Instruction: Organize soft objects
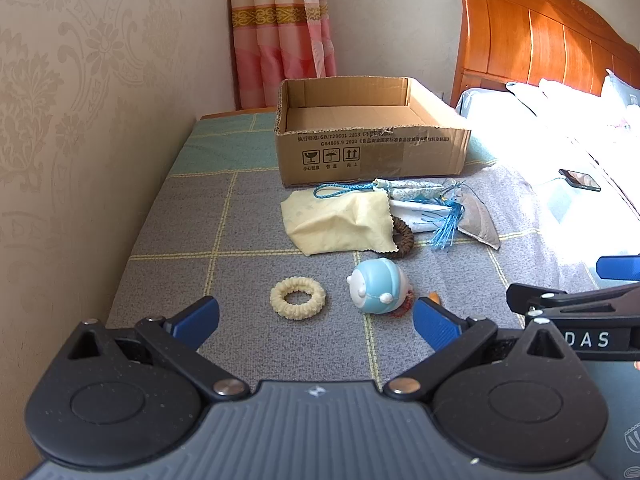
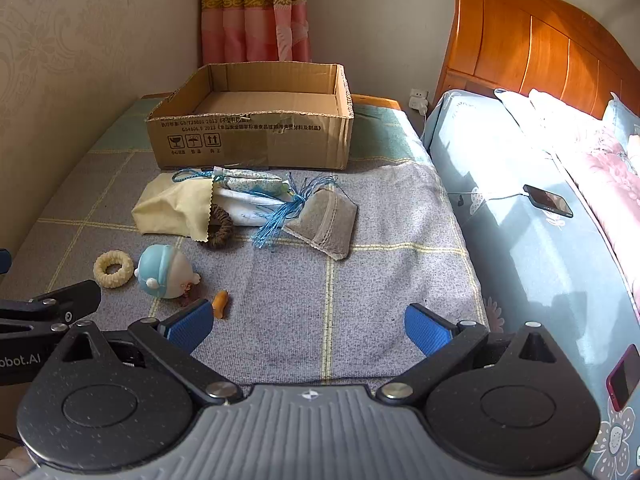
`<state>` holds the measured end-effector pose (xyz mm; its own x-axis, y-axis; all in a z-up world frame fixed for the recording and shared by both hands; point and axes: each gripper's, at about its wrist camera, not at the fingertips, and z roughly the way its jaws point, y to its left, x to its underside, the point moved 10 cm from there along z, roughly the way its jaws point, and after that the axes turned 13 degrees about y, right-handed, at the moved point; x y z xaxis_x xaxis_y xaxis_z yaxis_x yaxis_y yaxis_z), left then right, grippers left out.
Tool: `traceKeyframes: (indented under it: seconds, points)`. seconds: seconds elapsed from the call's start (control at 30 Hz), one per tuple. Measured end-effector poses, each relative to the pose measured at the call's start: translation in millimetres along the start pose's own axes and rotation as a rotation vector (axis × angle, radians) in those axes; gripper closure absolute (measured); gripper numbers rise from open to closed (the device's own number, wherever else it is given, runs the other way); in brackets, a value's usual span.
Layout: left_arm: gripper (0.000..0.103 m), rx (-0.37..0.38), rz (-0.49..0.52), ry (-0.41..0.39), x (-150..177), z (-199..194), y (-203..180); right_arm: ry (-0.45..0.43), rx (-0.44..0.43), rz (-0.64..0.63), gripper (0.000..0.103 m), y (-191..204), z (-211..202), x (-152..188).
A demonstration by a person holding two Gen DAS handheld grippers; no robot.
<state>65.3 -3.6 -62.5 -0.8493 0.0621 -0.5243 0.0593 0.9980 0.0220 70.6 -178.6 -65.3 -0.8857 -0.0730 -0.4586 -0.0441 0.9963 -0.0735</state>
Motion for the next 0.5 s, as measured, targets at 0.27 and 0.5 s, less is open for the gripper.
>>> traceKeyframes:
  seconds: [0.27,0.5]
  points:
    - [0.001,0.000,0.001,0.000,-0.2,0.1,-0.3,-0.003,0.001,0.000,0.000,-0.3,-0.3,0.1]
    - [0.001,0.001,0.000,-0.001,-0.5,-0.3,-0.6,-0.004,0.001,0.001,0.000,-0.3,0.0,-0.1]
